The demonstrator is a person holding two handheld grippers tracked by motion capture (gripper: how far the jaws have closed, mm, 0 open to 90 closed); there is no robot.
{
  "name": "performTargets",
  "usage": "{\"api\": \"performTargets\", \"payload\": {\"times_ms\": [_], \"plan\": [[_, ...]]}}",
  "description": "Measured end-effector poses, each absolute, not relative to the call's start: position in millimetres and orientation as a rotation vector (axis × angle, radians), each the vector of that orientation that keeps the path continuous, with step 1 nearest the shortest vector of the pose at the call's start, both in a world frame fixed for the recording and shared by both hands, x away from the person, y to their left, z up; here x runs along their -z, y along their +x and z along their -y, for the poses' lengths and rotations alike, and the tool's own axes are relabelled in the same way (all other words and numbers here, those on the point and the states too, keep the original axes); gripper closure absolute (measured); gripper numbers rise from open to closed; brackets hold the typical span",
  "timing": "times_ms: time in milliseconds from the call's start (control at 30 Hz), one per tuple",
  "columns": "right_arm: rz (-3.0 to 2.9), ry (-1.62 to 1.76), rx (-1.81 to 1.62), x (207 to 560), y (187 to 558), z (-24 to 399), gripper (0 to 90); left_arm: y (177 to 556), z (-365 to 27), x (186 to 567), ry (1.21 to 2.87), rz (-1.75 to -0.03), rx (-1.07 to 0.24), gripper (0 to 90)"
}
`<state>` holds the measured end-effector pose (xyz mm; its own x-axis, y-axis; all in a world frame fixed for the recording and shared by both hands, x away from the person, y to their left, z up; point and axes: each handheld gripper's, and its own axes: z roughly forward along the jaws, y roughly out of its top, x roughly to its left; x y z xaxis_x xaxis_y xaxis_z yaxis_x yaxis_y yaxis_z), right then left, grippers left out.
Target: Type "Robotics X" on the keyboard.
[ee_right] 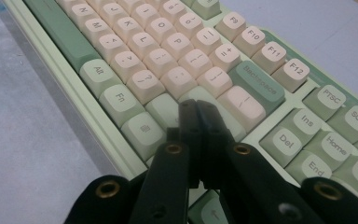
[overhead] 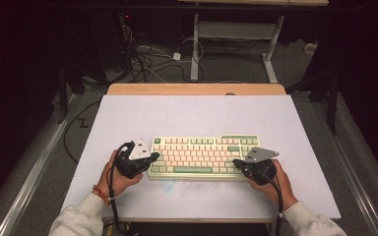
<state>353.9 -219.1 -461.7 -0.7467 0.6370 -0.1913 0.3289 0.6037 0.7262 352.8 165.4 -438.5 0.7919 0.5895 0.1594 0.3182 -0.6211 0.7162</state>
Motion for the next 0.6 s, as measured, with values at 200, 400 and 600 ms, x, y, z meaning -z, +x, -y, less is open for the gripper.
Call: {"api": "performTargets", "payload": {"times_ms": [200,400,600], "plan": [[-2.395,0.77,-0.96,462,354,219,90.0,364,-148,435,2.3,-0.636,-0.495,86.3],[-2.394,0.77,-0.958,462,354,219,90.0,376,-131,435,2.343,-0.602,-0.478,86.3],[-2.391,0.761,-0.954,462,354,218,90.0,390,-113,437,2.373,-0.588,-0.46,86.4]]}}
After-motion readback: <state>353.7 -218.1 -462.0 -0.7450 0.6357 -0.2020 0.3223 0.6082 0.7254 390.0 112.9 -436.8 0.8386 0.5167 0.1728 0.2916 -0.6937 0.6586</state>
